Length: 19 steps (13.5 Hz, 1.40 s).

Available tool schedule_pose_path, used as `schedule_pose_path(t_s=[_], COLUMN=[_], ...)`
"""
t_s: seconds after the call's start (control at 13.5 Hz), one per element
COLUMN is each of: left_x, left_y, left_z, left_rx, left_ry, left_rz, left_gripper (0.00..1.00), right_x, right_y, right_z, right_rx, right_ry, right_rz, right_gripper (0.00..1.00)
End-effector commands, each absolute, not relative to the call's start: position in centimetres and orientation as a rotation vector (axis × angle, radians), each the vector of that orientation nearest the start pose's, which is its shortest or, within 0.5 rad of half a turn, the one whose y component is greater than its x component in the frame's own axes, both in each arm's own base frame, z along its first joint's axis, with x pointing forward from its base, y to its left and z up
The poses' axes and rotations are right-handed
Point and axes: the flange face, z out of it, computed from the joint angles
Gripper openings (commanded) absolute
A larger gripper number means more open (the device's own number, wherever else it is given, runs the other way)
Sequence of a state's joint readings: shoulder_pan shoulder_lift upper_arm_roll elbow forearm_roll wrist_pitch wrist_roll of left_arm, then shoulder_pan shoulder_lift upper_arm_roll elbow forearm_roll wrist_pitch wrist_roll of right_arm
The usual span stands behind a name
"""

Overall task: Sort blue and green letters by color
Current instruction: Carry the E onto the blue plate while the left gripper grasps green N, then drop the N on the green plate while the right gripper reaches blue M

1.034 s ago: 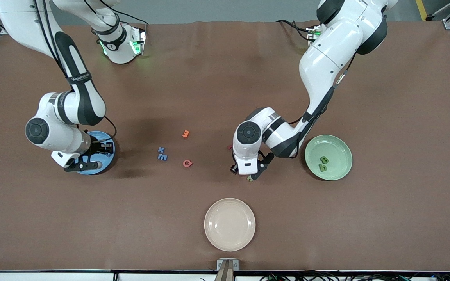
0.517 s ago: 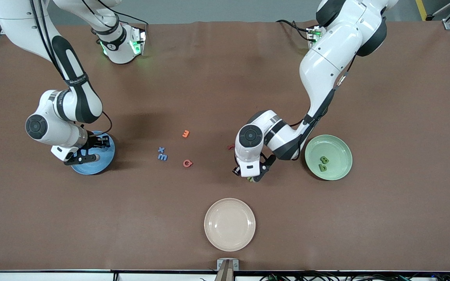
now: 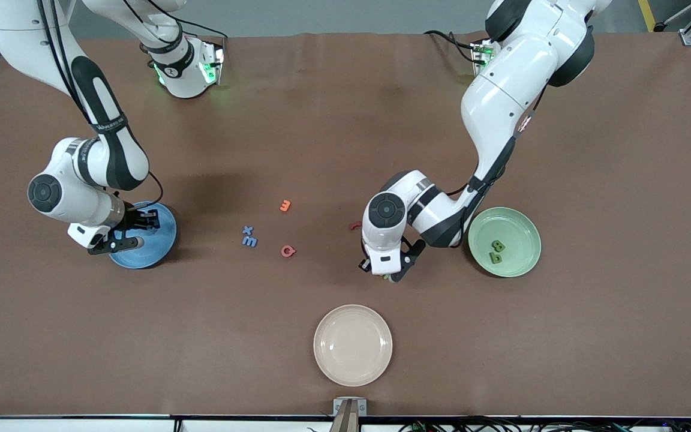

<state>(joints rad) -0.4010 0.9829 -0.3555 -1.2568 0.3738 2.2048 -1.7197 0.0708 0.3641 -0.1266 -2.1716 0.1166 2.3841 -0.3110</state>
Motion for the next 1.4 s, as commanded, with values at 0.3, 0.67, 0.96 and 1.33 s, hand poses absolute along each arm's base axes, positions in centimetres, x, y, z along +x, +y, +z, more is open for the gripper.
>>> schedule_pose_path(t_s=[0.3,0.67,0.96,1.33], left_x=[64.5,65.0,63.3,62.1], left_y=[-37.6,-27.6,-21.3,-16.6], left_z=[27.8,26.0,25.5,23.9], left_rx=[-2.789,-2.710,-2.739,-2.820], left_ry=[-1.409,-1.255,-1.170,-1.151], left_rz=[-0.104,0.007,0.067,0.116], left_gripper=[0.00,0.00,0.00,0.01], right_x=[54.2,55.5,56.5,58.0], right_y=[-2.6,1.8,9.5,18.2], right_z=[22.1,23.6,24.6,23.1], right_rx=[-3.068,-3.085,-3.105,-3.125], right_ry=[-0.296,-0.249,-0.178,0.086], right_rz=[0.201,0.154,0.111,0.090], right_gripper=[0.87,0.91,0.98,0.98])
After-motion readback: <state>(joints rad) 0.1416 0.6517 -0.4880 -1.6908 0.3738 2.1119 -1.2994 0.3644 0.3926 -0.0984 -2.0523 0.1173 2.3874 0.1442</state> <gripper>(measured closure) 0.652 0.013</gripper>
